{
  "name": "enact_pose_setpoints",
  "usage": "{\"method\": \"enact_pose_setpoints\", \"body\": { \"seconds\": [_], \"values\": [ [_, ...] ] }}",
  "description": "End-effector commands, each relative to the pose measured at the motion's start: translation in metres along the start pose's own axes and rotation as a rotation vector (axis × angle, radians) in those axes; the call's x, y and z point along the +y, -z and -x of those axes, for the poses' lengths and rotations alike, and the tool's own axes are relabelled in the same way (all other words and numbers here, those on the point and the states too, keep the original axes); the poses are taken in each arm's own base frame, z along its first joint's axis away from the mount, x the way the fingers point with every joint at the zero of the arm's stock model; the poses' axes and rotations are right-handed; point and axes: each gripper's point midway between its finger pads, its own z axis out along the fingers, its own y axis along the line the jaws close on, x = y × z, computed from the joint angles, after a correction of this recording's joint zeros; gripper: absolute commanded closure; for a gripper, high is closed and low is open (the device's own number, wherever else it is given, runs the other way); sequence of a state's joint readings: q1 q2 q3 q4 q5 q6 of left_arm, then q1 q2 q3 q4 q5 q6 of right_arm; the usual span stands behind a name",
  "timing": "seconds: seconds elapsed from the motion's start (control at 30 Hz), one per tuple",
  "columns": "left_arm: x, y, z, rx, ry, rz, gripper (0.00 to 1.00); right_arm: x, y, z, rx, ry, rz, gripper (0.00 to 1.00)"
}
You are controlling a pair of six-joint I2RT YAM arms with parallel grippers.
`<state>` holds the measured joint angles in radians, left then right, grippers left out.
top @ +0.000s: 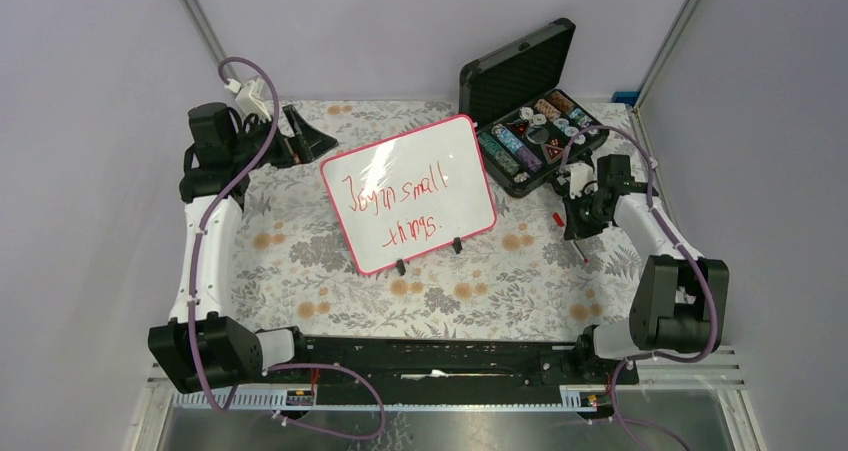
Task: Write a sentence on the whiteboard
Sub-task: Put down the whiteboard marker at the center of the board, then reset both arms
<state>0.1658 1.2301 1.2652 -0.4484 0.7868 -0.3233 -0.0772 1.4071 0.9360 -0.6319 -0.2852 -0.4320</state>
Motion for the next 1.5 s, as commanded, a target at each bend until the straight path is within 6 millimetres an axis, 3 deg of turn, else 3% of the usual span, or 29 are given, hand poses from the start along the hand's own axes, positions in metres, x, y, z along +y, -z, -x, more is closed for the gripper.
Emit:
{"method": "enact_pose_setpoints", "body": {
  "seconds": [0.0,0.37,0.53,0.63,0.83,1.07,1.17,1.3,1.47],
  "values": [
    [-0.007,0.007,0.012,-0.056,-0.044,-0.005,0.01,-0.019,-0.017,0.013,-0.033,-0.014,-0.055,1.00],
    [-0.009,0.010,0.010,-0.061,-0.059,-0.015,0.01,-0.035,-0.046,0.013,0.020,-0.076,-0.076,0.97],
    [-0.007,0.009,0.007,-0.051,-0.054,-0.012,0.01,-0.035,-0.054,0.007,0.067,-0.083,-0.056,0.86],
    [-0.006,0.009,0.005,-0.042,-0.053,-0.013,0.01,-0.033,-0.057,0.003,0.078,-0.088,-0.048,0.75],
    [-0.003,0.008,0.005,-0.023,-0.057,-0.005,0.01,-0.029,-0.050,0.004,0.079,-0.092,-0.033,0.60],
    [0.002,0.007,0.004,0.007,-0.064,0.019,0.01,-0.025,-0.022,0.025,0.013,-0.073,-0.039,0.38],
    [0.009,0.005,0.001,0.046,-0.057,0.042,0.01,-0.020,-0.002,0.045,-0.045,-0.063,-0.023,0.20],
    [0.023,0.002,0.003,0.107,-0.057,0.079,0.01,-0.006,0.031,0.082,-0.151,-0.050,0.040,0.03],
    [0.043,0.009,0.029,0.137,-0.098,0.124,0.01,0.010,0.090,0.144,-0.328,-0.032,0.100,0.00]
  ]
}}
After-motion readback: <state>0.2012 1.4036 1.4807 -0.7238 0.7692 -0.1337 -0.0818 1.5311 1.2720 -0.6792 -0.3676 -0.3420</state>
